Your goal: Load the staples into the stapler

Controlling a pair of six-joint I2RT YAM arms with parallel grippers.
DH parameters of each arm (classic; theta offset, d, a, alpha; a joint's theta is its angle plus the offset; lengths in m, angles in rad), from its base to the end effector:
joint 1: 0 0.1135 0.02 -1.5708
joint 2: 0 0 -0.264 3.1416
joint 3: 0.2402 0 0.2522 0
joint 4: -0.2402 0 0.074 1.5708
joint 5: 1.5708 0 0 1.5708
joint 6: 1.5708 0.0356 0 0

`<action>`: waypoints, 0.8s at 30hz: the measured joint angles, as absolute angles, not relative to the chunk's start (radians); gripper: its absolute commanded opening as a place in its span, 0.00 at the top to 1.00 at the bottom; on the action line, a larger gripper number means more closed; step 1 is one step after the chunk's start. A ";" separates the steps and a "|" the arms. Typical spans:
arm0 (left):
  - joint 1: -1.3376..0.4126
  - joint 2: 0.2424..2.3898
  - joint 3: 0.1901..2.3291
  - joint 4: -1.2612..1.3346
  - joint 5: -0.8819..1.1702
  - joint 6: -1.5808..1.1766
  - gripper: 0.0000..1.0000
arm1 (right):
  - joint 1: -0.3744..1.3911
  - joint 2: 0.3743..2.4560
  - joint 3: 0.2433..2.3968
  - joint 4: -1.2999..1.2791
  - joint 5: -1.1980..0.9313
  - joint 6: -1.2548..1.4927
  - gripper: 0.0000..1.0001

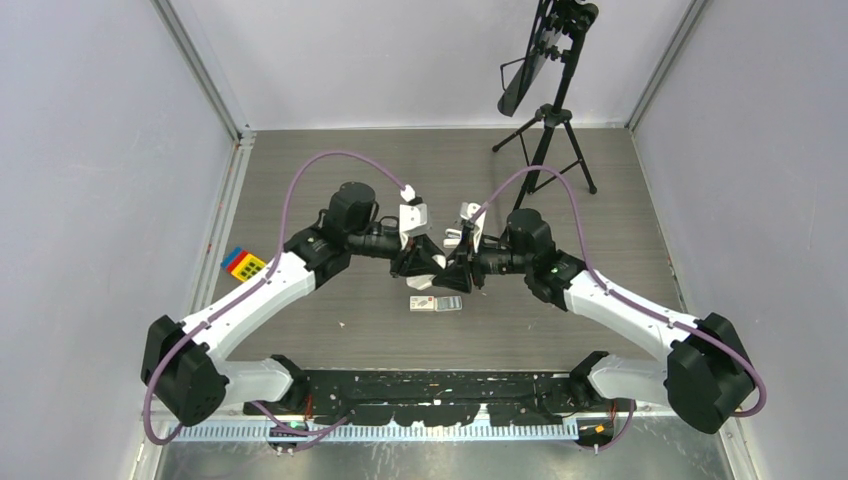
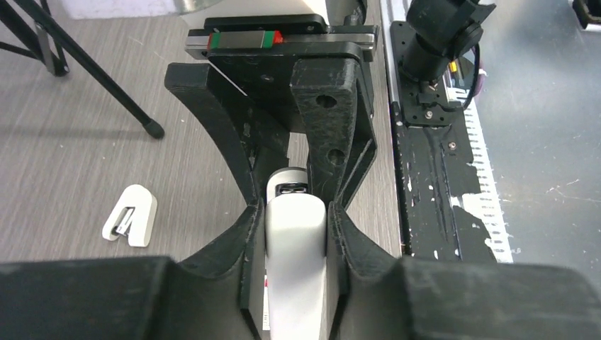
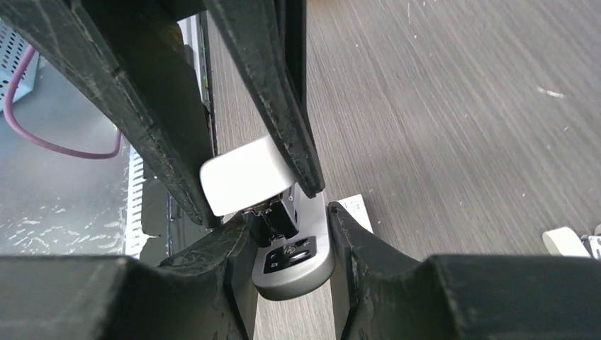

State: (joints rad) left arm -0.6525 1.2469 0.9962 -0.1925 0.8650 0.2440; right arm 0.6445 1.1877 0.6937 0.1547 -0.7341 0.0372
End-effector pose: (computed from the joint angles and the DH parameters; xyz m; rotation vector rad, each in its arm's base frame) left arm 0.2027 -0.1890 0.3195 1.3500 1.5017 -1.1249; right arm 0.1936 0.1754 0.2616 -1.0716 1.6747 1.1489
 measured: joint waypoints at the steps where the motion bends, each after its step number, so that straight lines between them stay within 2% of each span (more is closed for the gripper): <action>1: -0.653 1.238 0.996 -0.192 0.856 0.242 1.00 | 0.642 1.184 0.694 0.160 -0.735 0.040 1.00; 5: -0.619 1.169 0.958 -0.124 0.856 0.173 1.00 | 0.630 1.145 0.669 0.254 -0.734 0.079 1.00; 14: -0.425 0.956 0.797 0.101 0.888 -0.101 1.00 | 0.522 1.100 0.546 0.601 -0.766 0.300 1.00; 24: -0.374 0.757 0.620 0.287 0.733 -0.390 1.00 | 0.448 1.125 0.460 1.007 -0.775 0.567 1.00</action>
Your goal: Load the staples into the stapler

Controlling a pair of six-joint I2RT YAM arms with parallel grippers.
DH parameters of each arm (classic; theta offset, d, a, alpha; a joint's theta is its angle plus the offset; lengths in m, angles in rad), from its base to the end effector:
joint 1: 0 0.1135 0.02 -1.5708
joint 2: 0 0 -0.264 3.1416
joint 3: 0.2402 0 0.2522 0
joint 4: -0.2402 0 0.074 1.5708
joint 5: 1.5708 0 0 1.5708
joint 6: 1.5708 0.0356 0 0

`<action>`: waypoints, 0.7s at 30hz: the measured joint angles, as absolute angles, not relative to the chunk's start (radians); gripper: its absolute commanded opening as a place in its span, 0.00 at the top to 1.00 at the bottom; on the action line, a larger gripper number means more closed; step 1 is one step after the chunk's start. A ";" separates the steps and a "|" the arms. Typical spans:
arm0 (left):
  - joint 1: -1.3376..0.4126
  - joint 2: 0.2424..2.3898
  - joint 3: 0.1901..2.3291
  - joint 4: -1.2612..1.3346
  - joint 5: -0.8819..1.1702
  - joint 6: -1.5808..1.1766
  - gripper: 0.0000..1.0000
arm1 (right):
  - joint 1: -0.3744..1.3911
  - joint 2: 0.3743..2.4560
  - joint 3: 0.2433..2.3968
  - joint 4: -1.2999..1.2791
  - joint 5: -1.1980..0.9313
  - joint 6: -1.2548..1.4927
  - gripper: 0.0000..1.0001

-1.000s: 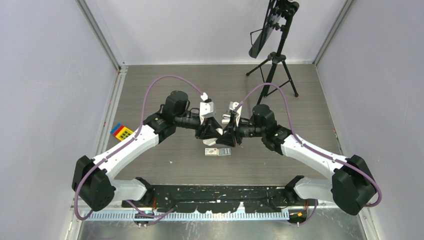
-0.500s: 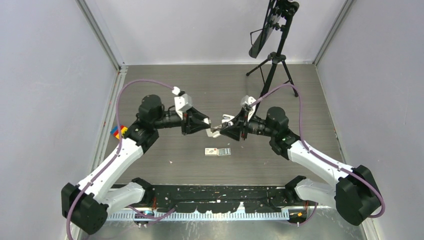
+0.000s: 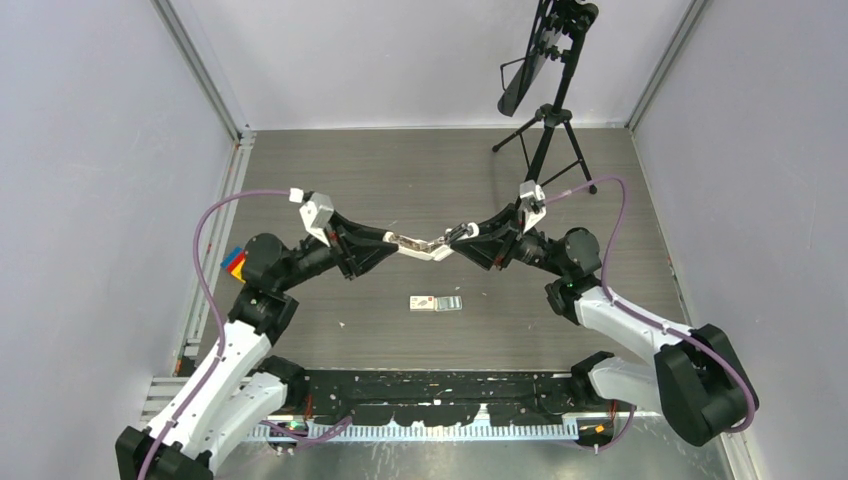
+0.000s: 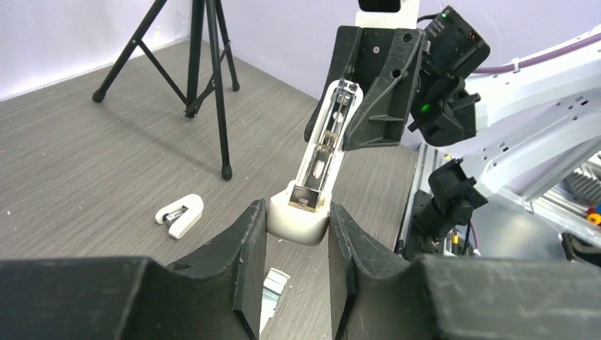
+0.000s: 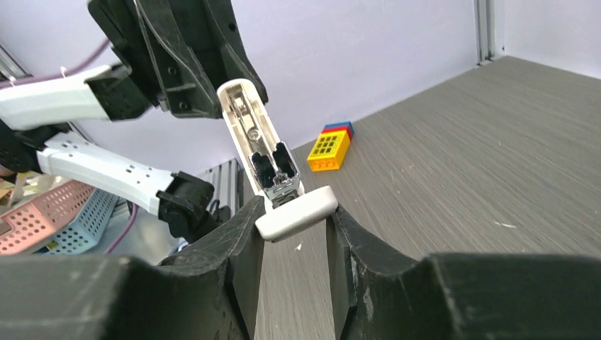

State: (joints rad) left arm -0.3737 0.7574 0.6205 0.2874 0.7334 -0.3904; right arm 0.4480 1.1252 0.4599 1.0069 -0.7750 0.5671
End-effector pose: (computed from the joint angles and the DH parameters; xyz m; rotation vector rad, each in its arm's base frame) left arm 0.1573 -0.0873 0.3359 0.6263 1.4340 -1.1287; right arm 0.1962 0.1219 0.2810 -0.6528 1.3021 1.3181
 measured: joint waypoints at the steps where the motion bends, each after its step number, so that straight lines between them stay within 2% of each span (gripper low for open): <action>1: -0.374 0.743 0.601 0.307 0.717 -0.421 1.00 | 0.444 1.135 0.452 1.059 -0.773 0.600 1.00; 8: -0.375 0.688 0.492 0.445 0.631 -0.621 1.00 | 0.434 1.174 0.441 1.188 -0.771 0.707 1.00; 21: -0.372 0.620 0.388 0.544 0.541 -0.766 1.00 | 0.429 1.206 0.439 1.252 -0.774 0.767 1.00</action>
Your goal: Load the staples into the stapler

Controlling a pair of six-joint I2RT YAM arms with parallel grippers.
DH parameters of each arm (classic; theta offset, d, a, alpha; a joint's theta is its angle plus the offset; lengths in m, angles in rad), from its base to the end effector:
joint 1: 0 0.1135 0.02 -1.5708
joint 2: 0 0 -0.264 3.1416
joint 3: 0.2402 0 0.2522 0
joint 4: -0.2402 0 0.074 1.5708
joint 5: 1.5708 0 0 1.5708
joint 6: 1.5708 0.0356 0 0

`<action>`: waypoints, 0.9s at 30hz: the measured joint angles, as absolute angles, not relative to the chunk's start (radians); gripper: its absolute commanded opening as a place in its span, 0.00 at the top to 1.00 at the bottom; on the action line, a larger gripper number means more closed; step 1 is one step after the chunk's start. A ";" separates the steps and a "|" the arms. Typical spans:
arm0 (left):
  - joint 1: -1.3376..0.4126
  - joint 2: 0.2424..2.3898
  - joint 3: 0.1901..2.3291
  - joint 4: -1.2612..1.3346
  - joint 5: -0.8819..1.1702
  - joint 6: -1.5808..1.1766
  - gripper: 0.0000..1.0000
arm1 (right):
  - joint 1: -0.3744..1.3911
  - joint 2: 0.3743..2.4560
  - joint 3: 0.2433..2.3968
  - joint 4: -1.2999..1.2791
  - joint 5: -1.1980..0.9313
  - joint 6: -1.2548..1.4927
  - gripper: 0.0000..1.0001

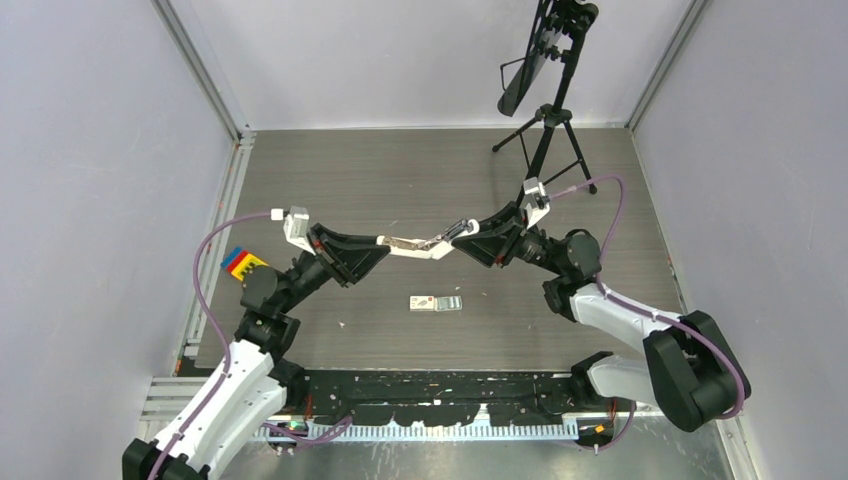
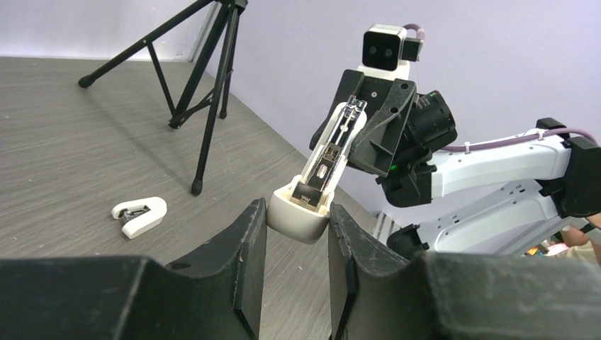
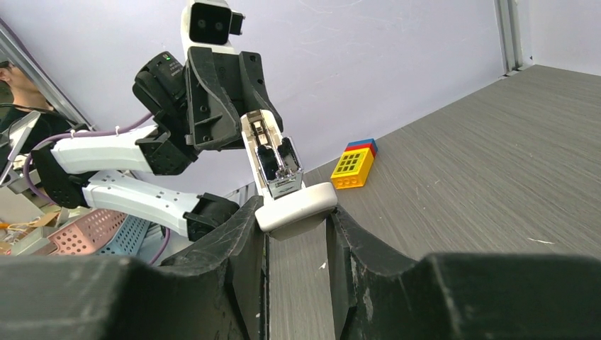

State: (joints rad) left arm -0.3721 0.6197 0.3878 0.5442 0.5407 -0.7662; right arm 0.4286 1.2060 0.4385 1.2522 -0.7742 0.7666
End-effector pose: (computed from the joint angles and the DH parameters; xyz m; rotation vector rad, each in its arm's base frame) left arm 0.1394 -0.0741 0.3010 0.2362 1.4038 -1.2955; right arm 0.2005 0.1190 0.2796 -0.5646 1.2475 1.4403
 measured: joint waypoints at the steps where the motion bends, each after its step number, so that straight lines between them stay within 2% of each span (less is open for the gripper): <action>1: -0.372 0.619 0.380 0.557 0.537 -0.778 1.00 | 0.429 1.209 0.439 1.258 -0.775 0.769 1.00; 3: -0.372 0.615 0.361 0.578 0.530 -0.792 1.00 | 0.429 1.214 0.439 1.264 -0.777 0.773 1.00; 4: -0.372 0.613 0.355 0.582 0.527 -0.795 0.96 | 0.429 1.218 0.439 1.266 -0.780 0.775 1.00; 5: -0.372 0.611 0.353 0.582 0.527 -0.795 0.90 | 0.429 1.222 0.439 1.266 -0.782 0.777 1.00; 8: -0.372 0.609 0.363 0.558 0.530 -0.756 0.61 | 0.429 1.236 0.439 1.274 -0.789 0.786 1.00; 13: -0.356 0.620 0.467 0.452 0.521 -0.624 0.28 | 0.409 1.245 0.444 1.289 -0.804 0.791 1.00; 14: -0.348 0.623 0.493 0.436 0.514 -0.595 0.24 | 0.402 1.245 0.447 1.289 -0.807 0.791 1.00; 17: -0.339 0.633 0.564 0.369 0.506 -0.504 0.17 | 0.395 1.245 0.457 1.289 -0.822 0.790 1.00; 23: -0.339 0.700 0.733 0.153 0.563 -0.289 0.16 | 0.398 1.244 0.467 1.253 -0.852 0.765 1.00; 27: -0.339 0.816 0.898 -0.011 0.689 -0.138 0.15 | 0.411 1.243 0.468 1.194 -0.858 0.717 1.00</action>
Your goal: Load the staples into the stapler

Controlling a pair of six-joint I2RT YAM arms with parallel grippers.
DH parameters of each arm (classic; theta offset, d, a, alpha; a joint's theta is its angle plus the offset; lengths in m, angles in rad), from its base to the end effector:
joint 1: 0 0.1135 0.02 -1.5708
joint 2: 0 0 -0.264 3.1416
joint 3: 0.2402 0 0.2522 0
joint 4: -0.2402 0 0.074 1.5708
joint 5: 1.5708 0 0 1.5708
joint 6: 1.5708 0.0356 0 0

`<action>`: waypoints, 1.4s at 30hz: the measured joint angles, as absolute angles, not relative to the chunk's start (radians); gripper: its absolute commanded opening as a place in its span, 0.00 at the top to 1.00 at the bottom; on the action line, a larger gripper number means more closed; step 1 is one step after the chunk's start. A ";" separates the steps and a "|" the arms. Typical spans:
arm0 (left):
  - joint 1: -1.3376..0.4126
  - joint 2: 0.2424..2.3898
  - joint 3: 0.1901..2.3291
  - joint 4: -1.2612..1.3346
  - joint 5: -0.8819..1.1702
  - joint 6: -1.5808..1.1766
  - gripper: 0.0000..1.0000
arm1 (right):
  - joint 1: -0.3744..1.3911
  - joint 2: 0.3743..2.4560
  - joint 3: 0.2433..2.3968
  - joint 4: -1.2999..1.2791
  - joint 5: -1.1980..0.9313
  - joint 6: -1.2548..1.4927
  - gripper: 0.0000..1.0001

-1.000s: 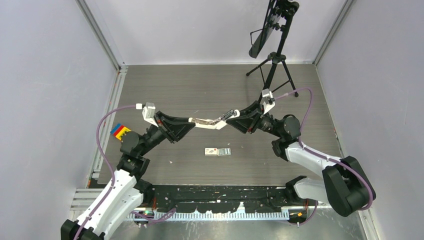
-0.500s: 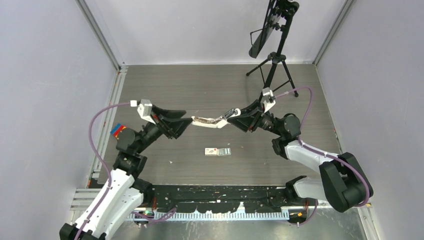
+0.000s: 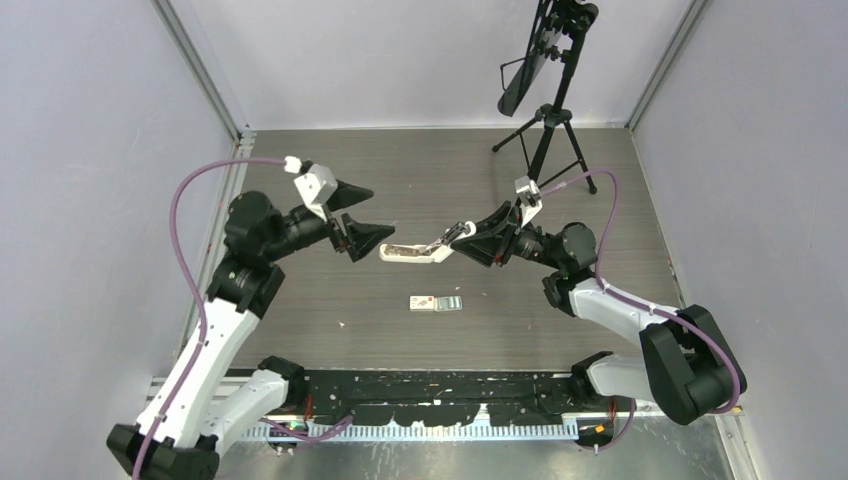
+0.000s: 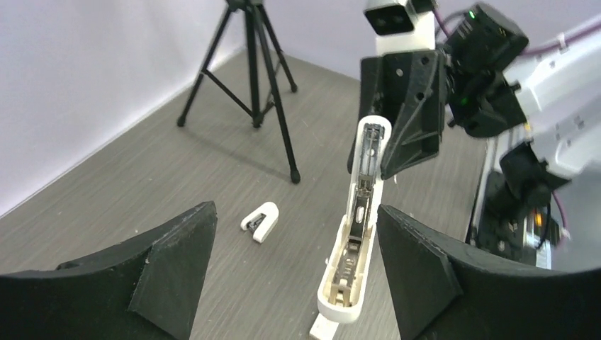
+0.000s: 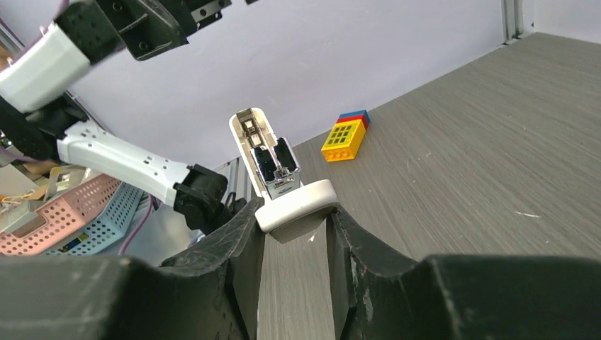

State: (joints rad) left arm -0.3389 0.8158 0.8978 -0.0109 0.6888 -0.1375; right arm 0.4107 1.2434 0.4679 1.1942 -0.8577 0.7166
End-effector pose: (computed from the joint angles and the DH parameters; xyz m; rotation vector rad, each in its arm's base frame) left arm 0.1618 -0.0810 0.3928 0.7150 1.4133 -0.8897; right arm 0.2101 0.1209 0.2744 -0.6443 1.2992 1.4337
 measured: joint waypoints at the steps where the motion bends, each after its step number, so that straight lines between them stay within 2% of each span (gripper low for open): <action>1: -0.339 0.839 0.924 -0.035 0.716 -0.112 0.15 | 0.415 1.243 0.469 1.176 -0.859 0.704 1.00; 8: -0.457 1.029 1.010 -0.199 0.813 0.076 0.16 | 0.442 1.241 0.472 1.093 -0.858 0.637 1.00; 16: -0.607 1.182 1.074 -0.328 0.802 0.251 0.25 | 0.480 1.217 0.488 0.990 -0.851 0.550 1.00; 27: -0.651 1.254 1.090 -0.401 0.788 0.341 0.55 | 0.498 1.206 0.490 0.926 -0.839 0.489 1.00; 31: -0.664 1.267 1.092 -0.402 0.782 0.351 0.74 | 0.498 1.206 0.490 0.915 -0.841 0.483 1.00; 33: -0.664 1.273 1.092 -0.403 0.777 0.350 0.89 | 0.503 1.206 0.490 0.908 -0.839 0.476 1.00; 35: -0.664 1.275 1.092 -0.402 0.766 0.344 1.00 | 0.503 1.206 0.490 0.903 -0.839 0.466 1.00; 38: -0.664 1.275 1.095 -0.406 0.754 0.347 1.00 | 0.503 1.206 0.490 0.900 -0.833 0.453 0.98; 42: -0.669 1.275 1.110 -0.445 0.731 0.386 1.00 | 0.510 1.200 0.488 0.883 -0.813 0.439 0.77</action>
